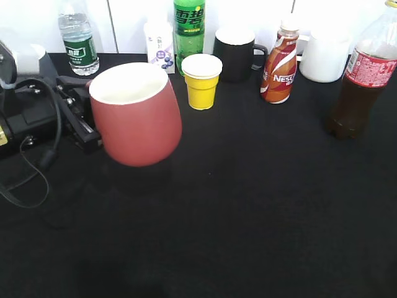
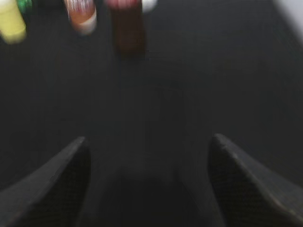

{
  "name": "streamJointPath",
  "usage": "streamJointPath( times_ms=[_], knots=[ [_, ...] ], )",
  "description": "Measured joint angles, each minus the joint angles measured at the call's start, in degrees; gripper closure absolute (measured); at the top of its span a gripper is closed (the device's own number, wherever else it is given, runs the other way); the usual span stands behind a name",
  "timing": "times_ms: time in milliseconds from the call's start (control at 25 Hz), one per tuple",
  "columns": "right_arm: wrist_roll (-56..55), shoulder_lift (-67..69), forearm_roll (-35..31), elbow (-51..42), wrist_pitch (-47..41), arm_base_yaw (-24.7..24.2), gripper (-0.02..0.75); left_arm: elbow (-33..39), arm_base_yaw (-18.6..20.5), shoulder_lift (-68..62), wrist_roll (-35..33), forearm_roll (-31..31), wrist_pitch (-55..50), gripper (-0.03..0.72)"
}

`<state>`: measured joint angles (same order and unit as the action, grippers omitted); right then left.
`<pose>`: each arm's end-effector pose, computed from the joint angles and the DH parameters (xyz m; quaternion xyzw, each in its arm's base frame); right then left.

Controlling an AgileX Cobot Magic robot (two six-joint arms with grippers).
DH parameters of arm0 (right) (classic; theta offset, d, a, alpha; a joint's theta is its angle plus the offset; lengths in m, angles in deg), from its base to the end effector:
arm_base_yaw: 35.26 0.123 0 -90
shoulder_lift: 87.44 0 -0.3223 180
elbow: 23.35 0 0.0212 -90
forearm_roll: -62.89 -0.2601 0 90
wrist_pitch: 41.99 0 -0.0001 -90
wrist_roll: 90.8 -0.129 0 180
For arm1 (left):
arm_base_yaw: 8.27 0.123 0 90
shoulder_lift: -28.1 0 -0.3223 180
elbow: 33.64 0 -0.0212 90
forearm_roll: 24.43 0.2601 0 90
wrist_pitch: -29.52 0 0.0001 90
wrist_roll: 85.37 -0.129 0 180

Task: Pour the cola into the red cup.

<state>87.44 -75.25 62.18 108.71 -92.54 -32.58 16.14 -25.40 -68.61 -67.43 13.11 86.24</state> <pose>0.0205 0.0022 0.2933 -0.0061 0.8225 0.0282 0.5680 0.2763 -0.1539 0.2260 0.3105 0.6704 -0.2638 0.6202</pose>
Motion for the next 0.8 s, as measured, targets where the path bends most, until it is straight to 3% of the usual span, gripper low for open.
streamJointPath(
  times_ms=[120,200,280,400,640,800],
  knots=[
    [0.6,13.6,0.2,0.0,23.6,0.0,0.153,0.0,0.0,0.0,0.0,-0.1,0.0,0.625],
    [0.7,24.3,0.7,-0.1,34.6,0.0,0.153,0.0,0.0,0.0,0.0,-0.1,0.0,0.625],
    [0.8,32.9,2.9,-5.6,47.8,0.0,0.153,0.0,0.0,0.0,0.0,-0.1,0.0,0.625],
    [0.8,46.0,3.5,-16.4,74.6,0.0,0.153,0.0,0.0,0.0,0.0,-0.1,-0.4,0.625],
    [-5.0,72.8,5.4,-17.2,98.8,0.0,0.153,0.0,0.0,0.0,0.0,-0.1,-1.1,0.625],
    [-7.9,88.0,8.3,-12.3,105.1,0.0,0.099,0.0,0.0,0.0,0.0,-0.1,-1.4,0.625]
  ],
)
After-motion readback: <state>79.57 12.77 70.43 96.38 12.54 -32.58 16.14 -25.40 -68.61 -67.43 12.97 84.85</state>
